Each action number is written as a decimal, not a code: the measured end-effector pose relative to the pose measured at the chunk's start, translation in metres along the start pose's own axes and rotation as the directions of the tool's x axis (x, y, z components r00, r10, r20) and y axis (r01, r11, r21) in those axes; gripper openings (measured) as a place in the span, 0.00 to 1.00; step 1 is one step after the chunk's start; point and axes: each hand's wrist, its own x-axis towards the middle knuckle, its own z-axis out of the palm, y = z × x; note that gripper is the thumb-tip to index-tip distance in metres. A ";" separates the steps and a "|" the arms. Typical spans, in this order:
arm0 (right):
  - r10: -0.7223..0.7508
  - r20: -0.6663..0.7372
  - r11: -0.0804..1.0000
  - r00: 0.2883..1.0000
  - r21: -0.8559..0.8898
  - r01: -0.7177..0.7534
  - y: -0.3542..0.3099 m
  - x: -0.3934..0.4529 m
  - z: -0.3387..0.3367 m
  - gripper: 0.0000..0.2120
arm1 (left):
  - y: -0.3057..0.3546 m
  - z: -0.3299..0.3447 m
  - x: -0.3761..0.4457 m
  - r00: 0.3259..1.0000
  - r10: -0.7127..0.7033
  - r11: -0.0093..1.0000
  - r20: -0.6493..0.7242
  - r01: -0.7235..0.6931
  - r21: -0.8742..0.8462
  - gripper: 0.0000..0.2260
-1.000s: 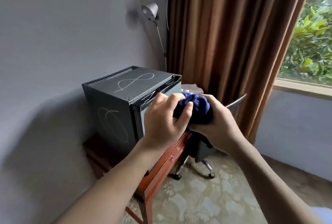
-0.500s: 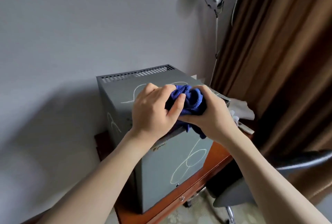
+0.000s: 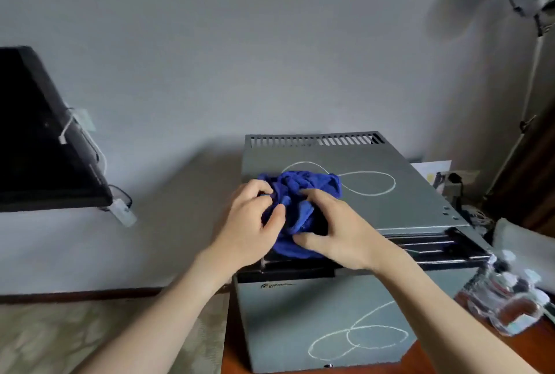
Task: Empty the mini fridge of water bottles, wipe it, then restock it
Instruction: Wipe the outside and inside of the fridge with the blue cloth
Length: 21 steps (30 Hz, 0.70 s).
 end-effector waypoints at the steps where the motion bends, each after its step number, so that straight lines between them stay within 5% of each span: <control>1: 0.001 0.014 0.997 1.000 0.072 -0.002 0.002 -0.003 -0.002 0.21 | 0.006 0.002 0.000 0.992 -0.110 0.990 0.067 0.115 -0.085 0.25; 3: 0.039 -0.021 0.993 0.999 0.108 -0.036 0.003 -0.003 -0.006 0.24 | 0.017 0.008 0.001 0.973 -0.197 0.979 0.116 0.203 -0.037 0.22; 6: 0.072 -0.156 0.990 0.985 -0.109 -0.090 -0.005 0.002 0.003 0.17 | 0.032 0.018 0.002 0.977 -0.197 0.953 0.079 0.172 0.251 0.14; 11: 0.150 -0.003 0.953 0.989 -0.265 -0.146 -0.011 0.005 0.030 0.30 | 0.038 0.025 0.011 0.941 -0.324 0.846 0.094 0.244 0.475 0.23; 21: 0.189 0.068 0.941 0.980 -0.298 -0.161 0.020 0.089 0.024 0.27 | -0.016 0.043 0.064 0.914 -0.222 0.847 0.339 0.009 0.531 0.26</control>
